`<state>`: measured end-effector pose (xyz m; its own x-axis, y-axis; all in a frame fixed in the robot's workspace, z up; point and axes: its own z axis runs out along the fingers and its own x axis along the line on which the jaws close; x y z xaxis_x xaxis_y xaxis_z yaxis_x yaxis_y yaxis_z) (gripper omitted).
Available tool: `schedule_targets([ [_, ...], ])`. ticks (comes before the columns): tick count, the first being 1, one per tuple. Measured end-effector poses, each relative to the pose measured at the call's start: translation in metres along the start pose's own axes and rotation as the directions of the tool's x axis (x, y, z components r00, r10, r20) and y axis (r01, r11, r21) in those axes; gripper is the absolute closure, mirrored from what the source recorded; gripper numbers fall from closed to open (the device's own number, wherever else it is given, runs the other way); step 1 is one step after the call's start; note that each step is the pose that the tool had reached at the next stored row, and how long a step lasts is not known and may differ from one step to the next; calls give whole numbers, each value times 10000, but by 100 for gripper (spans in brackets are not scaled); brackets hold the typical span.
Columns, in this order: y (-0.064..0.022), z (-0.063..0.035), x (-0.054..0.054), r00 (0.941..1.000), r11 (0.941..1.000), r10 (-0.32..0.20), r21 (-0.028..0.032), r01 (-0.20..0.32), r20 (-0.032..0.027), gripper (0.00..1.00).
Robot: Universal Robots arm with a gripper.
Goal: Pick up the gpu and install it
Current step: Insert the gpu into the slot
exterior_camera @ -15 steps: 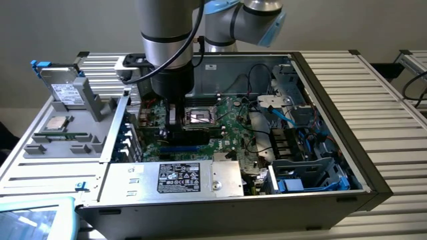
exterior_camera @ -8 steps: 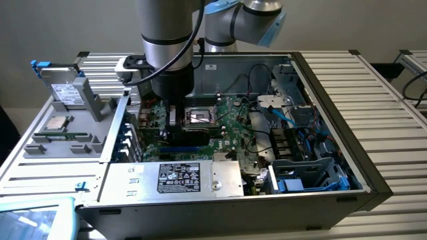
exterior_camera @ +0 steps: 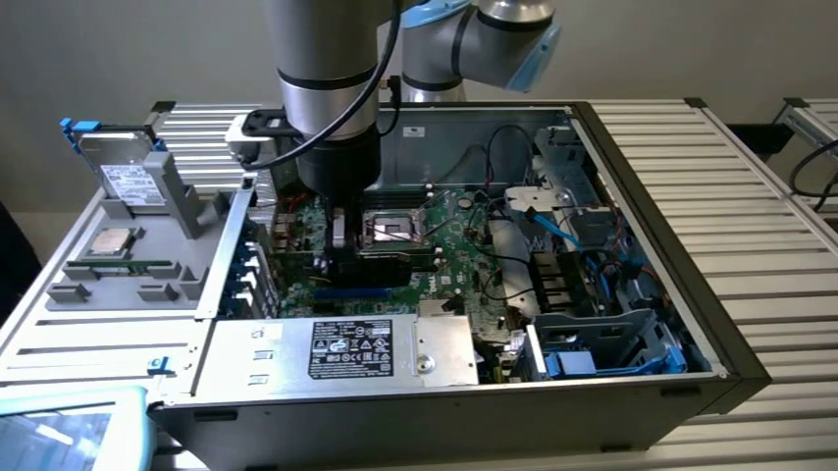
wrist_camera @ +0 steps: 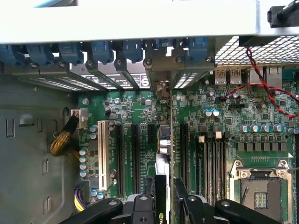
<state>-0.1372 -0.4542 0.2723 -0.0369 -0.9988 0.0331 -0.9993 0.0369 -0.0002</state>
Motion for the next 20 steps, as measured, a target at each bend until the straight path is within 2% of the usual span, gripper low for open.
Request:
schedule_targets([
  [20,21,47,-21,10000,10000,-1,2,1,3,73],
])
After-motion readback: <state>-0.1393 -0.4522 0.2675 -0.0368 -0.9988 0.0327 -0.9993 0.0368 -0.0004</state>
